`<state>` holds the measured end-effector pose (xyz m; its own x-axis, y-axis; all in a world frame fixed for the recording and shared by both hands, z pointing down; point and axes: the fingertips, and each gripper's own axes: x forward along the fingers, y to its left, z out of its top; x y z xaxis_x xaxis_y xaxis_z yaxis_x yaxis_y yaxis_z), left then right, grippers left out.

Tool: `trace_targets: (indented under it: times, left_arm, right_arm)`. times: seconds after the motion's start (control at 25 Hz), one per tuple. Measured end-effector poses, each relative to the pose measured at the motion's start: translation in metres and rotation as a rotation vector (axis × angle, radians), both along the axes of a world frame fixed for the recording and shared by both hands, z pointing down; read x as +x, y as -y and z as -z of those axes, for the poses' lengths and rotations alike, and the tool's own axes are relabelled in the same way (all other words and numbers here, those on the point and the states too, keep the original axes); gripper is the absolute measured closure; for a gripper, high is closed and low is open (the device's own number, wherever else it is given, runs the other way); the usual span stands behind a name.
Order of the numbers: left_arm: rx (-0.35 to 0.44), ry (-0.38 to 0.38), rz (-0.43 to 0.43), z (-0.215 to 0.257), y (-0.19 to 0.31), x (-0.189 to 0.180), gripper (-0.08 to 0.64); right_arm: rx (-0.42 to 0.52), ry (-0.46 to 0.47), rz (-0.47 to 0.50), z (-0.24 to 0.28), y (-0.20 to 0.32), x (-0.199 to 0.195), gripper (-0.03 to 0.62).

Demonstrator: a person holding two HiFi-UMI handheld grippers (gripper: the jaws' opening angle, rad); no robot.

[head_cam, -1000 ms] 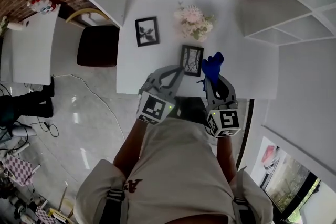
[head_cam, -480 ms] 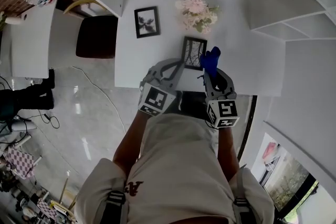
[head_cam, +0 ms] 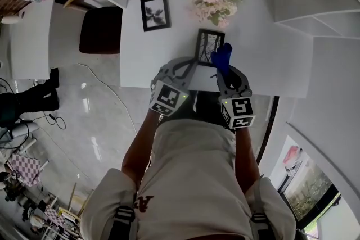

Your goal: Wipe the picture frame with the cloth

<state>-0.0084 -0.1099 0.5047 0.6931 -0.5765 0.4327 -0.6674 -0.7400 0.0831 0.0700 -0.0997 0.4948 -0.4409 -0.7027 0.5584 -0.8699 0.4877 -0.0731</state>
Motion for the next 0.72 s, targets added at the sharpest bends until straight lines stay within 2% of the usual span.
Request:
trace_targets:
  times: [0.72]
  left_arm:
    - [-0.071, 0.049, -0.044, -0.061, 0.000, 0.007, 0.564]
  right_arm:
    - [-0.101, -0.034, -0.001, -0.055, -0.003, 0.001, 0.541]
